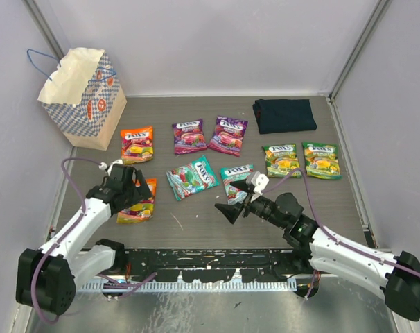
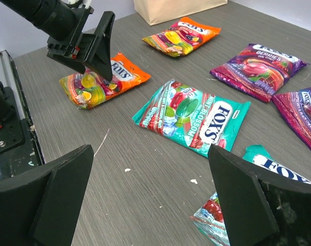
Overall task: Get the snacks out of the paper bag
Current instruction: Place the snack at the center of the board, then adjust the snack at the center of the board.
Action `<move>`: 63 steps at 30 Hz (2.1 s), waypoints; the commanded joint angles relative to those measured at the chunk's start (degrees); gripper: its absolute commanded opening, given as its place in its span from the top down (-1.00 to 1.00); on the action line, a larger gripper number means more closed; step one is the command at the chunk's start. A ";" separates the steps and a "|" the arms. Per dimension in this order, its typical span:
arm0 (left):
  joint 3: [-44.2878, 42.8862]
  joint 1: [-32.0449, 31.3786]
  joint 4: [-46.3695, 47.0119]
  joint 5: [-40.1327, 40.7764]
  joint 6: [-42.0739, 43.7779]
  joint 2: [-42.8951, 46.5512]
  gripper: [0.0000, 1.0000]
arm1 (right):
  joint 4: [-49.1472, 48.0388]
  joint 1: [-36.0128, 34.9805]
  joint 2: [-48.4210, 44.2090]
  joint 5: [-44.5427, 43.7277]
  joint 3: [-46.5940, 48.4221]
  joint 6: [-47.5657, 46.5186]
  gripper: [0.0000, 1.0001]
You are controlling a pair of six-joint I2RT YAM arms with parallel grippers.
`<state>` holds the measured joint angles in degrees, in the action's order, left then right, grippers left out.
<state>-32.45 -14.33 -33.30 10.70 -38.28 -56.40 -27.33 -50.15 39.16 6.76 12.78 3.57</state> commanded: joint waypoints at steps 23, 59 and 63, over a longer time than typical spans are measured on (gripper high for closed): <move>-16.15 2.42 3.81 6.32 4.10 -30.77 -0.96 | 2.11 -0.39 1.96 -1.46 3.44 1.59 -1.00; -14.15 4.57 -2.48 0.03 6.33 -18.07 -0.96 | 1.39 -3.70 18.00 -5.61 11.07 6.89 -1.00; -13.18 4.54 -2.11 0.20 5.99 -17.99 -0.96 | -4.81 -9.61 29.57 -5.74 17.27 9.04 -1.00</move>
<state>-44.31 -9.47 -35.05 10.52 -32.25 -75.61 -25.08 -55.07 61.43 2.33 23.64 10.09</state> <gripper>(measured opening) 0.980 0.999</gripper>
